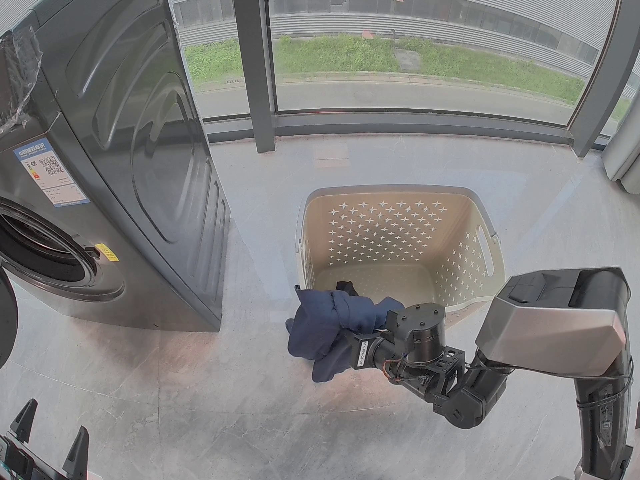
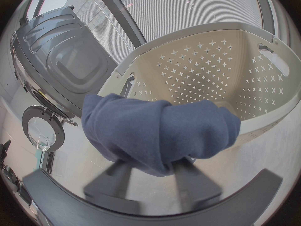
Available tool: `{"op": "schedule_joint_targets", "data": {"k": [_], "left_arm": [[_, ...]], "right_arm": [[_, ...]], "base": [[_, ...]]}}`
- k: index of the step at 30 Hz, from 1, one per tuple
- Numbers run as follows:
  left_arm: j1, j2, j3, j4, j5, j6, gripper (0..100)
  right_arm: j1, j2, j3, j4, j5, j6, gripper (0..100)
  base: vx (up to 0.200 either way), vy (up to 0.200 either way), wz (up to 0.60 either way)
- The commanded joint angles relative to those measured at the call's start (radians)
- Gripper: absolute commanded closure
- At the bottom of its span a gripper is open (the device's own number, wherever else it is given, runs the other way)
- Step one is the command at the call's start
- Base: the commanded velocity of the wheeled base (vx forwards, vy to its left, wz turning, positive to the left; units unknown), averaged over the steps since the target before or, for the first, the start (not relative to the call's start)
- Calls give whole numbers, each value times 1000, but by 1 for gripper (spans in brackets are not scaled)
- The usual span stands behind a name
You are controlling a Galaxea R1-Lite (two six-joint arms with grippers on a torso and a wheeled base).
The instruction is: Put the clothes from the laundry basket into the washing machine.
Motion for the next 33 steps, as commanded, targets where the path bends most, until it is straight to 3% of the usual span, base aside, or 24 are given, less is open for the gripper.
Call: {"op": "schedule_joint_targets", "data": {"k": [1,8,14,15,19,22,25,33], "left_arm": [[0,-12,16,0,0,0,0],[0,-12,16,0,2,-6,0],[0,-12,16,-2,2,-6,0],[0,-12,16,-2,2,-6,0],[0,-12,16,-2,2,-6,0],[0,-12,16,-2,2,-8,0],[0,-12,16,-2,2,-6,0],[0,-12,16,-2,2,0,0]], "right_arm": [[9,-9,12,-12,2,1,100],[21,-175,93,-33,5,8,100],[30,-451,270,-23,14,13,100],[64,-541,329,-21,19,13,100],[121,-675,412,-26,28,8,100],[135,-736,432,-36,80,-4,100],[118,-779,434,-53,110,-38,100],[121,-788,463,-101,129,-174,100]], "base": [[0,0,0],[0,0,0],[0,0,0],[0,0,0],[0,0,0],[0,0,0],[0,0,0],[-25,0,0]]}}
